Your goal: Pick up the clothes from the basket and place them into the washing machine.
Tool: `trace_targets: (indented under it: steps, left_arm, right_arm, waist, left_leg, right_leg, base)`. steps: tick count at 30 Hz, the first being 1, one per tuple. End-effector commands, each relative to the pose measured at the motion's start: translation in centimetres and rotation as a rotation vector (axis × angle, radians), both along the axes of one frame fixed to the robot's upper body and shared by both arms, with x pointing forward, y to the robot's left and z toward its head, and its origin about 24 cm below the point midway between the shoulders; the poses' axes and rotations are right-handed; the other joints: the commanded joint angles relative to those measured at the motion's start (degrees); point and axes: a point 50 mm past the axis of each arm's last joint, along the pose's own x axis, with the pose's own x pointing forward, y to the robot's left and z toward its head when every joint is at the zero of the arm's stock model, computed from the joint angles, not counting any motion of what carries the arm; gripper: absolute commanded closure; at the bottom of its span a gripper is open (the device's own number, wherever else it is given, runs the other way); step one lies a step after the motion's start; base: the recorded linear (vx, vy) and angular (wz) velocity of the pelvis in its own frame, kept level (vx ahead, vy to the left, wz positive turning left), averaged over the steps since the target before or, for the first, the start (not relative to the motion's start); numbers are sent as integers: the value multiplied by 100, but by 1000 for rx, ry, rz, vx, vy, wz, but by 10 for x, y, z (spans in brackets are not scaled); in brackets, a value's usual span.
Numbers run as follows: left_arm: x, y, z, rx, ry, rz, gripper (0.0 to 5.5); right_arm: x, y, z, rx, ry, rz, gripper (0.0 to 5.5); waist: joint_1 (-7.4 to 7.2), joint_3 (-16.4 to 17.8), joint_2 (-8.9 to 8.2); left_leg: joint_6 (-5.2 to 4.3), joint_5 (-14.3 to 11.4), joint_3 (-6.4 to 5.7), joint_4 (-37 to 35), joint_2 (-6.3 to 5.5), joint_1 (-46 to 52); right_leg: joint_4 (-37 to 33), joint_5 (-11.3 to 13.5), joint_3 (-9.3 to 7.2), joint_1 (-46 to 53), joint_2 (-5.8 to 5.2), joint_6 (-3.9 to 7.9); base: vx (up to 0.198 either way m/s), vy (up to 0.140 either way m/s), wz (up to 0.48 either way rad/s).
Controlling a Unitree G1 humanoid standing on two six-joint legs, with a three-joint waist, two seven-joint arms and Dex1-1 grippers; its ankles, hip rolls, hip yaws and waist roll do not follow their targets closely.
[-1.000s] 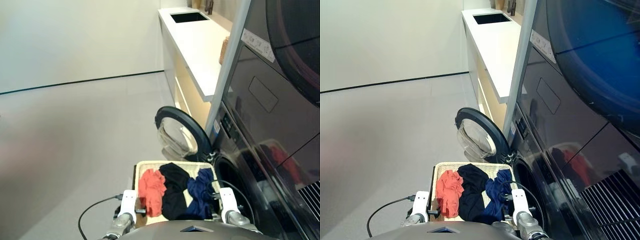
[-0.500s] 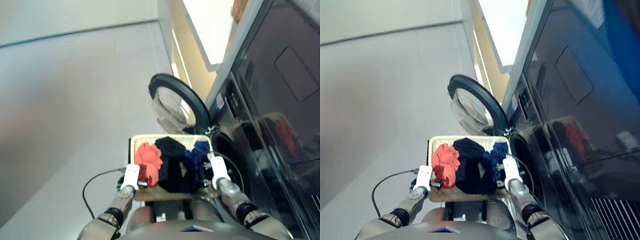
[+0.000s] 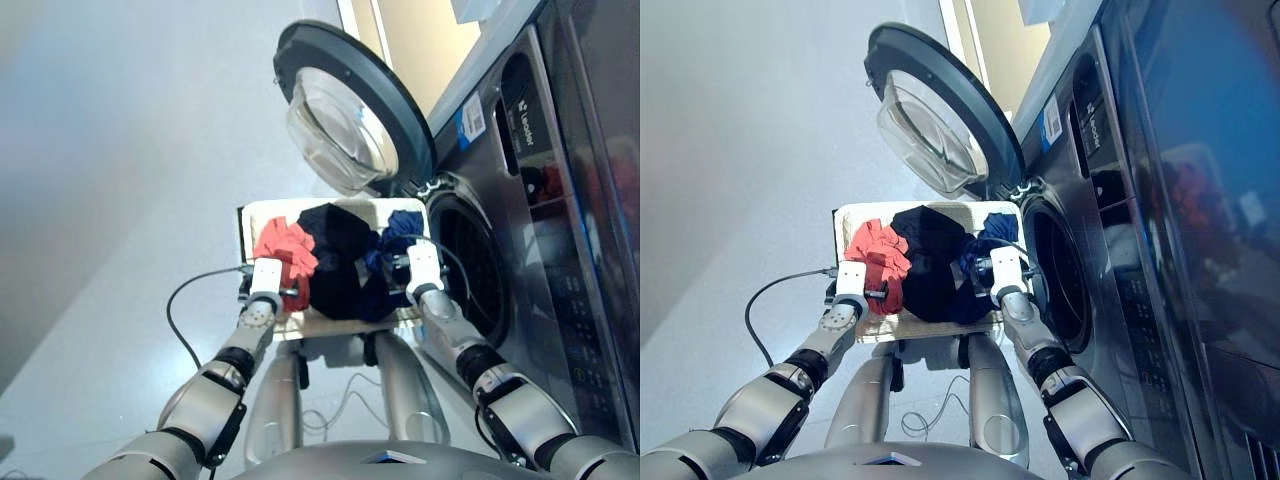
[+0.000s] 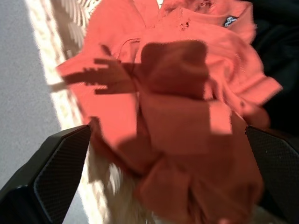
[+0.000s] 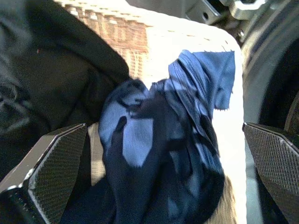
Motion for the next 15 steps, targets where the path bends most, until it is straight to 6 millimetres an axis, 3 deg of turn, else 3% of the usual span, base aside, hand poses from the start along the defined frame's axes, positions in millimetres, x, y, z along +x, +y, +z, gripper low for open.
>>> trace_targets:
  steps: [1,10,11,12,13,14,15]
  left_arm:
    - [14,14,22,-27,-106,78,0]
    - [32,15,45,-127,-172,154,0]
    - [34,15,48,-135,-179,162,123]
    - [34,15,48,-135,-179,162,185]
    - [36,18,50,-133,-177,171,475]
    - [36,18,50,-133,-177,171,550]
    - [37,18,52,-128,-183,165,550]
  right_arm:
    - [11,25,40,97,-188,70,0]
    - [18,44,62,127,-264,124,0]
    - [17,47,64,135,-271,133,0]
    - [17,47,64,135,-271,133,0]
    - [17,49,62,138,-260,137,0]
    - [17,49,62,138,-260,137,0]
    - [17,52,62,121,-260,150,0]
  waist:
    - [-119,-10,-51]
    - [-163,-31,-38]
    - [-180,-42,-47]
    - [-181,-49,-45]
    - [-201,-79,-49]
    - [-201,-86,-48]
    - [-202,-123,-53]
  left_leg:
    - [190,-975,-150,1254,-198,-468]
    - [240,-1127,-217,1806,-182,-1533]
    - [236,-1140,-246,1841,-185,-1632]
    - [236,-1141,-248,1846,-185,-1642]
    - [232,-1148,-250,1932,-182,-1799]
    - [232,-1149,-250,1936,-182,-1808]
    - [240,-1147,-255,1943,-185,-1884]
  right_leg:
    - [-179,-219,203,94,-86,706]
    - [325,-344,250,-931,-70,674]
    - [348,-352,256,-1028,-66,674]
    - [351,-353,254,-1038,-66,674]
    - [449,-355,263,-1194,-74,666]
    - [452,-356,263,-1203,-74,666]
    - [492,-349,275,-1305,-64,666]
  base:
    - [89,18,-129]
    - [10,2,-18]
    - [0,0,0]
    - [0,0,0]
    - [0,0,0]
    - [0,0,0]
    - [0,0,0]
